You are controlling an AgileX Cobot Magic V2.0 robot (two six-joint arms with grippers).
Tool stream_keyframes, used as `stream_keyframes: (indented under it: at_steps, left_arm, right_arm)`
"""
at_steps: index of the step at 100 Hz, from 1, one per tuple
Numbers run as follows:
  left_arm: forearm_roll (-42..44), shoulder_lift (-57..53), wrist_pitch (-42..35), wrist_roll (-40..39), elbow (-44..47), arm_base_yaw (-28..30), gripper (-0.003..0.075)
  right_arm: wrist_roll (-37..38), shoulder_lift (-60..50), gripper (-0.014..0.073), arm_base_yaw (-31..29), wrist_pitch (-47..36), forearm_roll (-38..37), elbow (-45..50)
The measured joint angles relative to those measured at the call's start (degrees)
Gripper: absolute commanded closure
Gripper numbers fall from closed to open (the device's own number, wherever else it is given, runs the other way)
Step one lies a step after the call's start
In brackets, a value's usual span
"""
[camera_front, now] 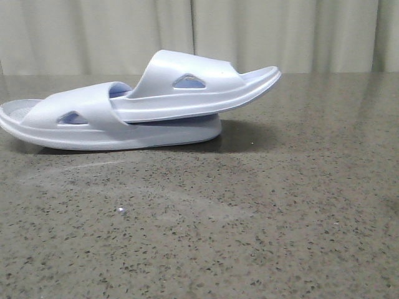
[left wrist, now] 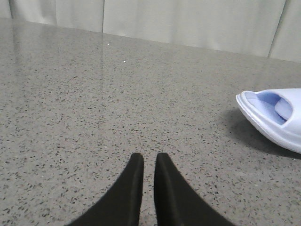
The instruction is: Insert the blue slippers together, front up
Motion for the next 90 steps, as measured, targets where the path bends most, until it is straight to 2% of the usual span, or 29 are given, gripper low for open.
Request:
stream_keyframes:
  at_steps: [72, 81, 86, 90]
  left_arm:
    - [-0.15, 0.0, 0.13, 0.0, 0.0, 0.0, 0.0705]
    - [-0.15, 0.0, 0.13, 0.0, 0.0, 0.0, 0.0705]
    - [-0.15, 0.0, 0.13, 0.0, 0.0, 0.0, 0.0705]
    - [-0.15, 0.0, 0.13, 0.0, 0.0, 0.0, 0.0705]
  right_arm:
    - [0.0, 0.0, 0.0683, 0.0, -1.31, -0.32, 0.0]
    - [0.38, 0.0, 0.0683, 0.0, -5.42, -4.84, 0.0]
    - [3.75, 0.0, 0.0683, 0.0, -7.88, -10.86, 0.0]
    - [8.85, 0.0, 0.0683, 0.0, -9.81, -18.92, 0.0]
